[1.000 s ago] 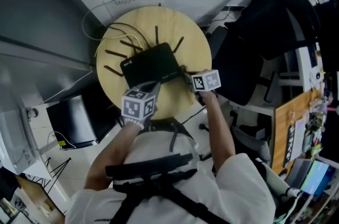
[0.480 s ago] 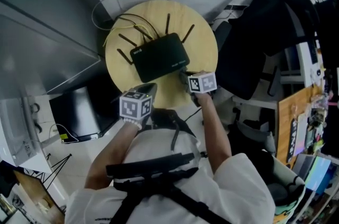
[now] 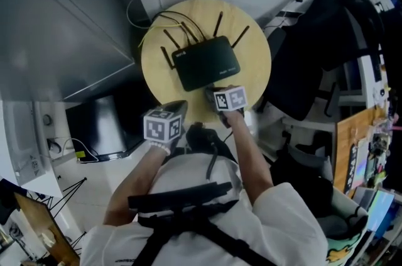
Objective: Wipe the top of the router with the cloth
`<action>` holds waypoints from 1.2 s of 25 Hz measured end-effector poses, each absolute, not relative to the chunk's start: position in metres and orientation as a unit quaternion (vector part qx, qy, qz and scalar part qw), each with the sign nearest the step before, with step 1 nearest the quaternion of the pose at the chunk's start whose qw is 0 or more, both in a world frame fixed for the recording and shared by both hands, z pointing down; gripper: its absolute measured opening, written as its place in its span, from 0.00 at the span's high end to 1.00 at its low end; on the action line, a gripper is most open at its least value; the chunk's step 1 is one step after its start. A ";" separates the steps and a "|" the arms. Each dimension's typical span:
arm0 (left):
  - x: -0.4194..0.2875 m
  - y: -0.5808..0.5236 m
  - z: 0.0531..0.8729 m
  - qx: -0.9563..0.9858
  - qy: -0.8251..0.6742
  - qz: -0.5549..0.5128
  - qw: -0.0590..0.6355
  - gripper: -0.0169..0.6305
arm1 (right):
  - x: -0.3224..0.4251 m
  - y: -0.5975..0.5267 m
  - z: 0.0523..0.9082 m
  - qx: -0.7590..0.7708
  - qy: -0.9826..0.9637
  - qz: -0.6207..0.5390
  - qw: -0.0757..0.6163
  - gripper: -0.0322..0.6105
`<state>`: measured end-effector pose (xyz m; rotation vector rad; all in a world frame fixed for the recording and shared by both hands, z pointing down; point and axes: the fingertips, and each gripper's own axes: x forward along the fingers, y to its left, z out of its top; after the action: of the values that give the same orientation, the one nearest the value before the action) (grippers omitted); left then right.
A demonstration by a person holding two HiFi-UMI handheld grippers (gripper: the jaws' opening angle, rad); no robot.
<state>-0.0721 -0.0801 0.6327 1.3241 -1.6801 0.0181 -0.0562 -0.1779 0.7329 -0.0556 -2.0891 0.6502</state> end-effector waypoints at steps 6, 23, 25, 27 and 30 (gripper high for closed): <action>-0.077 -0.054 0.633 0.531 -0.700 -0.003 0.477 0.98 | -0.071 -0.137 0.734 -0.042 -0.847 0.255 0.465 0.89; -0.102 0.002 0.630 0.494 -0.722 -0.043 0.483 0.98 | -0.097 -0.079 0.704 0.003 -0.856 0.239 0.458 0.89; -0.107 0.005 0.627 0.488 -0.725 -0.047 0.483 0.98 | -0.106 -0.081 0.700 0.035 -0.856 0.260 0.446 0.89; -0.114 0.007 0.625 0.483 -0.729 -0.053 0.483 0.98 | -0.120 -0.080 0.699 0.055 -0.851 0.288 0.435 0.89; -0.123 0.013 0.623 0.475 -0.734 -0.065 0.481 0.98 | -0.142 -0.082 0.703 0.094 -0.847 0.305 0.425 0.89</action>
<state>-0.1231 0.0126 0.6235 1.1571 -1.7905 -0.1574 -0.1425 -0.0822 0.7030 0.2342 -2.1188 0.7627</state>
